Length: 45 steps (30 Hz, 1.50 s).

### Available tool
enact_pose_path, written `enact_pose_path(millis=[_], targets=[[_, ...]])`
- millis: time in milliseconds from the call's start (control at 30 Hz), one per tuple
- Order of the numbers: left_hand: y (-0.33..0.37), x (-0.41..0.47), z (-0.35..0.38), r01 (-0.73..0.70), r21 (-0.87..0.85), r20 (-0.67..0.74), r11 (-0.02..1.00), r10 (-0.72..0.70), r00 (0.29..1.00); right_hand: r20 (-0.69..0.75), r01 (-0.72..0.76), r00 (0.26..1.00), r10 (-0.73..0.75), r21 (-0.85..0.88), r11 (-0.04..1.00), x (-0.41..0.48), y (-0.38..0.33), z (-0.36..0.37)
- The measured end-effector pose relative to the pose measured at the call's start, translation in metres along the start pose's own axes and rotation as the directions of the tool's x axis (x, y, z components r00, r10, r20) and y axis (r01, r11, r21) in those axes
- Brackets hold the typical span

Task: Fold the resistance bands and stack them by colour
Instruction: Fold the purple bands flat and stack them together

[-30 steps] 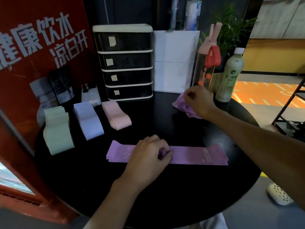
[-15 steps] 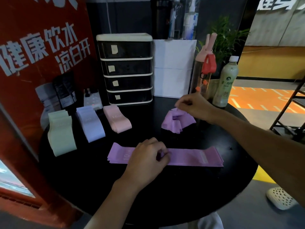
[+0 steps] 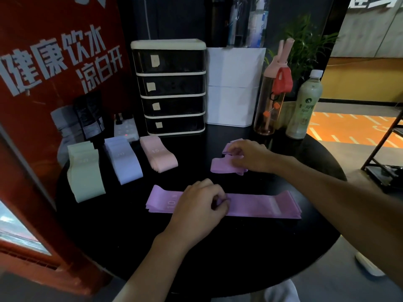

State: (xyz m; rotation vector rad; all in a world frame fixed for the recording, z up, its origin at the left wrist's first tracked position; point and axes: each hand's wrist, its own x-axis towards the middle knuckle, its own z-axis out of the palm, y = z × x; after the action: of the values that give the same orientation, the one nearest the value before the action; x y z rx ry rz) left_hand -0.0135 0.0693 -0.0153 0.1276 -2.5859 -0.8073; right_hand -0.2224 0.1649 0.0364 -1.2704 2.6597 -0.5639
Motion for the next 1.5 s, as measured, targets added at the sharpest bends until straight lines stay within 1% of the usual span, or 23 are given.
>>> enact_pose_path(millis=[100, 167, 267, 333, 433, 500, 567, 600, 633, 667, 700, 800, 933, 1033, 1167, 1267, 1367, 1500], targets=[[0.002, -0.001, 0.000, 0.006, 0.004, 0.001, 1.000, -0.006, 1.000, 0.009, -0.005, 1.000, 0.006, -0.075, 0.997, -0.003, 0.003, 0.000], [0.003, -0.001, 0.000, 0.006, 0.006, -0.008, 1.000, -0.006, 1.000, -0.002, -0.022, 1.000, 0.022, -0.082, 0.996, -0.006, 0.004, 0.002], [0.004, -0.001, 0.000, 0.008, 0.004, -0.015, 1.000, -0.008, 1.000, -0.051, -0.014, 0.999, 0.012, -0.047, 0.999, -0.010, 0.004, 0.002], [0.004, -0.001, -0.001, 0.009, 0.006, -0.012, 1.000, -0.009, 1.000, -0.077, 0.018, 0.997, -0.020, -0.027, 0.999, -0.012, 0.003, 0.001], [0.004, -0.001, -0.002, 0.016, 0.007, 0.003, 1.000, -0.016, 1.000, -0.107, 0.110, 0.989, -0.098, 0.111, 0.988, -0.017, -0.001, -0.003], [0.005, -0.001, -0.003, 0.026, 0.003, 0.019, 1.000, -0.026, 0.999, -0.054, 0.126, 0.992, -0.117, 0.213, 0.969, -0.022, -0.006, -0.008], [0.006, 0.000, -0.004, 0.033, 0.003, 0.028, 0.999, -0.033, 0.999, 0.083, 0.108, 0.987, -0.135, 0.268, 0.957, -0.028, -0.011, -0.011], [0.006, 0.000, -0.004, 0.035, 0.007, 0.026, 0.999, -0.035, 0.999, 0.129, 0.098, 0.983, -0.128, 0.214, 0.972, -0.028, -0.010, -0.010], [0.006, -0.001, -0.003, 0.040, 0.005, 0.019, 0.999, -0.041, 0.999, 0.141, 0.095, 0.984, -0.108, 0.100, 0.990, -0.029, -0.009, -0.010], [0.006, -0.001, -0.003, 0.051, -0.014, 0.002, 0.999, -0.051, 0.999, 0.120, 0.094, 0.989, -0.091, -0.017, 0.995, -0.029, -0.009, -0.008], [0.006, -0.001, -0.003, 0.062, -0.045, -0.024, 0.997, -0.064, 0.998, 0.073, 0.111, 0.992, -0.105, -0.083, 0.990, -0.030, -0.010, -0.007], [0.007, -0.001, -0.004, 0.105, -0.139, -0.145, 0.985, -0.125, 0.982, -0.022, 0.170, 0.985, -0.172, -0.076, 0.983, -0.035, -0.015, -0.005], [0.007, 0.000, -0.006, 0.164, -0.249, -0.288, 0.955, -0.235, 0.928, -0.086, 0.247, 0.964, -0.251, -0.056, 0.967, -0.045, -0.022, -0.008], [0.011, 0.008, -0.017, 0.180, -0.295, -0.288, 0.938, -0.267, 0.920, -0.117, 0.313, 0.942, -0.313, -0.018, 0.949, -0.051, -0.028, -0.016], [0.022, 0.030, -0.042, 0.129, -0.297, -0.238, 0.946, -0.204, 0.950, -0.170, 0.357, 0.926, -0.338, 0.098, 0.929, -0.056, -0.031, -0.026], [0.030, 0.039, -0.056, 0.094, -0.228, -0.229, 0.969, -0.147, 0.962, -0.235, 0.355, 0.922, -0.307, 0.200, 0.913, -0.059, -0.031, -0.035], [0.039, 0.046, -0.069, 0.057, -0.315, -0.260, 0.947, -0.144, 0.955, -0.250, 0.348, 0.925, -0.286, 0.253, 0.903, -0.063, -0.035, -0.042], [0.049, 0.058, -0.082, 0.002, -0.390, -0.315, 0.921, -0.135, 0.939, -0.250, 0.328, 0.933, -0.259, 0.294, 0.898, -0.070, -0.036, -0.042]])
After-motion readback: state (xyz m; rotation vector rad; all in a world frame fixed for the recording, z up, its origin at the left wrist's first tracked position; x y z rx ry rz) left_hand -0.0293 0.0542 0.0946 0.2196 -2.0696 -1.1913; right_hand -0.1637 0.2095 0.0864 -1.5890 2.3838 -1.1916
